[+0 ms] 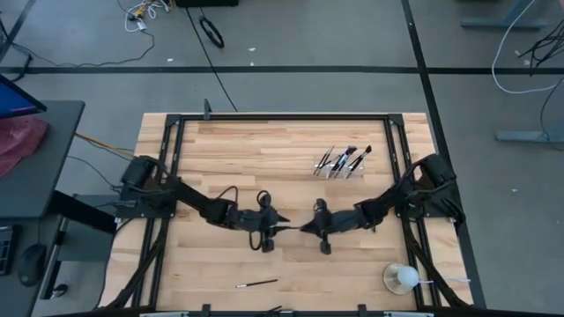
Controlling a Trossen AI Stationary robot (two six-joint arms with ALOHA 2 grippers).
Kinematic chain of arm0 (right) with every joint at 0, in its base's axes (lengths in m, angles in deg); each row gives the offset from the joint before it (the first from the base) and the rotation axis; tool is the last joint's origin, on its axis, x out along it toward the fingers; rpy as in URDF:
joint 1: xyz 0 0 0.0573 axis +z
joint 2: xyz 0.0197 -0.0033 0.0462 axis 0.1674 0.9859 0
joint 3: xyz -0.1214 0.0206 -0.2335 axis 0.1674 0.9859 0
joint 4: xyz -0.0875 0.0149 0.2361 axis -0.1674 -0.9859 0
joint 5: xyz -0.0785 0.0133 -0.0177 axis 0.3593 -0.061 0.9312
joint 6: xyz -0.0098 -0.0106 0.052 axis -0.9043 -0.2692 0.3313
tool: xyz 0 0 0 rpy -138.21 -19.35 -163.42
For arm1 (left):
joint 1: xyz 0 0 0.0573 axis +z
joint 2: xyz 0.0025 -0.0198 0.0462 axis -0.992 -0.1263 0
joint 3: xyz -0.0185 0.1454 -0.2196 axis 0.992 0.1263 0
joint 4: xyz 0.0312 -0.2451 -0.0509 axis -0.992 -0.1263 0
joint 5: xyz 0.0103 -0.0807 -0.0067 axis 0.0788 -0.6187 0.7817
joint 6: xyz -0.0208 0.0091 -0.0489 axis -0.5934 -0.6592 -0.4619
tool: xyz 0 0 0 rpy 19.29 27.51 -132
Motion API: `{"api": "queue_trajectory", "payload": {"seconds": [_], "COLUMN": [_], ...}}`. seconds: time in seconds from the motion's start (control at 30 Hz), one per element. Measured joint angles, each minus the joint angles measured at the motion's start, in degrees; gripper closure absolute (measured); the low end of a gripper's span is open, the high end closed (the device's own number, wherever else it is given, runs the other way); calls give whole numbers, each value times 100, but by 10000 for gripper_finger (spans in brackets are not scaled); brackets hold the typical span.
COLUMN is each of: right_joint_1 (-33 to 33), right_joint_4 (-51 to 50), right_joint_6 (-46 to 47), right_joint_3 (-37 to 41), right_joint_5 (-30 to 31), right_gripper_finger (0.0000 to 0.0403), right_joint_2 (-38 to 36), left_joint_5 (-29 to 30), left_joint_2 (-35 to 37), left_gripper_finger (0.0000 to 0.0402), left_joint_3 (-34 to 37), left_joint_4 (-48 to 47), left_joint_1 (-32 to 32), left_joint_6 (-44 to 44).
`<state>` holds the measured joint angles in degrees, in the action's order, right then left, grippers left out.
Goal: Put items in baskets/containers
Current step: Put the black eyeshadow brush into the transparent organizer
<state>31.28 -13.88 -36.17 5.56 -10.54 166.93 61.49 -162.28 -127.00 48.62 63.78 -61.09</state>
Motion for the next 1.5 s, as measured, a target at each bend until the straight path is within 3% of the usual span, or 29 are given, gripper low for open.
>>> {"api": "queue_trajectory", "payload": {"seconds": [0.17,0.27,0.37,0.5,0.6,0.7,0.83,1.2,1.37,1.5], "right_joint_1": [82,191,310,362,361,359,361,356,332,272], "right_joint_4": [1899,2748,3434,3817,3806,3756,3719,3574,2843,954], "right_joint_6": [277,213,-33,-509,-750,-990,-1206,-1214,-922,-323], "right_joint_3": [738,900,890,617,271,-47,-243,-253,-261,-147], "right_joint_5": [-38,-428,-623,-753,-752,-751,-752,-730,-520,32], "right_gripper_finger": [396,397,397,397,397,396,395,394,381,344], "right_joint_2": [-2,-2,-2,-2,-4,-4,-4,-4,-27,-302], "left_joint_5": [-42,8,64,53,94,101,104,124,316,769], "left_joint_2": [778,1056,1045,683,418,288,287,285,276,415], "left_gripper_finger": [222,182,156,150,160,177,218,381,383,383], "left_joint_3": [-4,0,0,-4,-4,-4,-4,-4,2,-13], "left_joint_4": [-1115,-1441,-850,960,2534,3328,3431,3596,3383,2872], "left_joint_1": [-37,-137,-307,-536,-657,-729,-764,-764,-764,-733], "left_joint_6": [401,400,676,1484,2144,2643,2772,2768,2485,1952]}}
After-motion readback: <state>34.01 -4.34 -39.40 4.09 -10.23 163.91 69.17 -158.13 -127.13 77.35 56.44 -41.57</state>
